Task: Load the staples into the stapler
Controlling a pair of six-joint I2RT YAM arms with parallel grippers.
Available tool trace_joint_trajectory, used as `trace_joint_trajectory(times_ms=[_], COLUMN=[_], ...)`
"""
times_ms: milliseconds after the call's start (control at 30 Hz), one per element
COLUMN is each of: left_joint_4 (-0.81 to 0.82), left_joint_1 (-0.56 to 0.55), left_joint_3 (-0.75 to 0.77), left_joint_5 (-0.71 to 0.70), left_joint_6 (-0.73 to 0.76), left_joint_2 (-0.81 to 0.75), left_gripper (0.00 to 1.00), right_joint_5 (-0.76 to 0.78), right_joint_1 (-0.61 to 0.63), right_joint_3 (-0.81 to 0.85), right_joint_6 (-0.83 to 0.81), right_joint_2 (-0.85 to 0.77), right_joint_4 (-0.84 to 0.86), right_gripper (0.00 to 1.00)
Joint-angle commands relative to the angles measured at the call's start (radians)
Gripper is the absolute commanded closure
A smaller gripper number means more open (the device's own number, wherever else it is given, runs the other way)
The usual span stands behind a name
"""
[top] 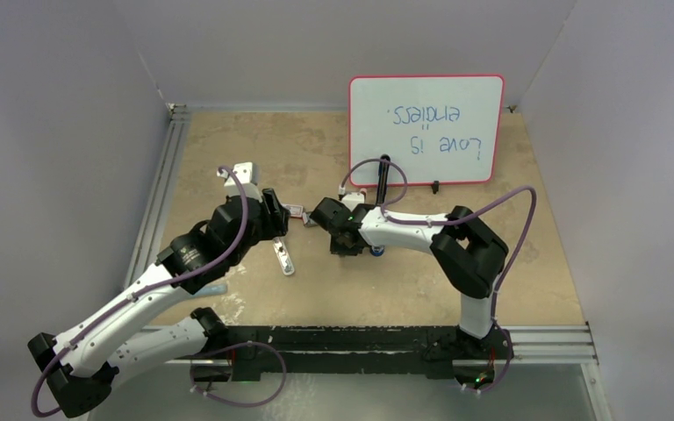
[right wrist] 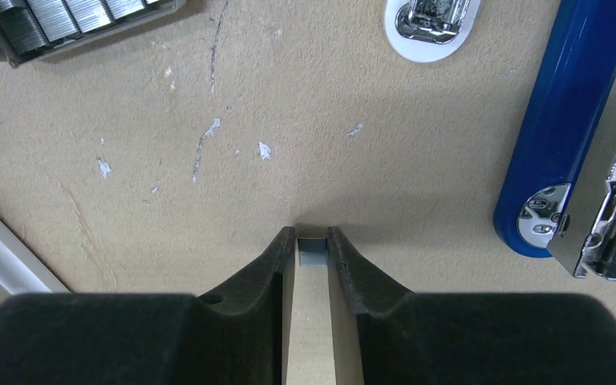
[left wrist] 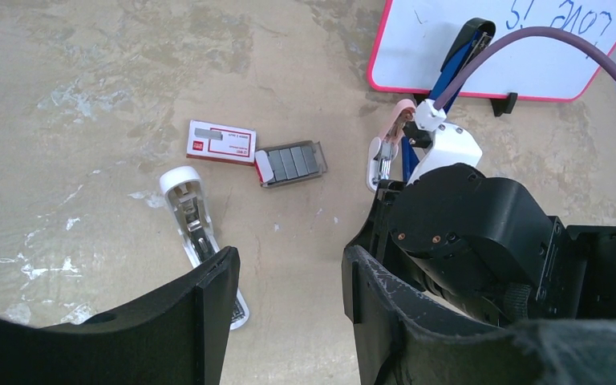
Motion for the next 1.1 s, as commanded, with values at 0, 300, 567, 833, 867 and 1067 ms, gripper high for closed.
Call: trace_joint_trajectory(times_ms=[0,300,567,833,867,1067], left_joint_4=[0.039,0.037,0.036,0.035,0.035,0.035], left_joint_1=[-0.001,-0.001,-0.002,-0.001,-0.001,-0.001], left_joint_3=[-0.002,-0.002,-0.002,-0.002,-0.002,-0.002], left_joint_5=[0.0,-0.003,-0.004,-0.004,-0.005,-0.004], left_joint_6=[0.001,-0.001,0.0,-0.002,-0.002,-0.003], left_joint_2=[-0.016,-0.015,-0.014,-0.012,-0.012,-0.012], left_gripper=[0.5,0.5,0.5,0.5,0.5,0.5], right_joint_5=[0.033,0.053,0.081,0.091,0.09,0.091], right_joint_1=[0.007,0.011,0.017,0.02,0.021,0.022], right_joint_3=[0.045,0.051,0.069,0.067,0.065,0.058], right_joint_6=[0.028,0.016,-0.03,-0.057,-0.06,-0.049], right_joint_2=[0.018,0.043,0.067,0.076,0.077,0.057], right_joint_4=[-0.032,-0.049,-0.076,-0.081,-0.079,-0.083], right_gripper=[0.77,0.78,0.74,0.76,0.78,0.83])
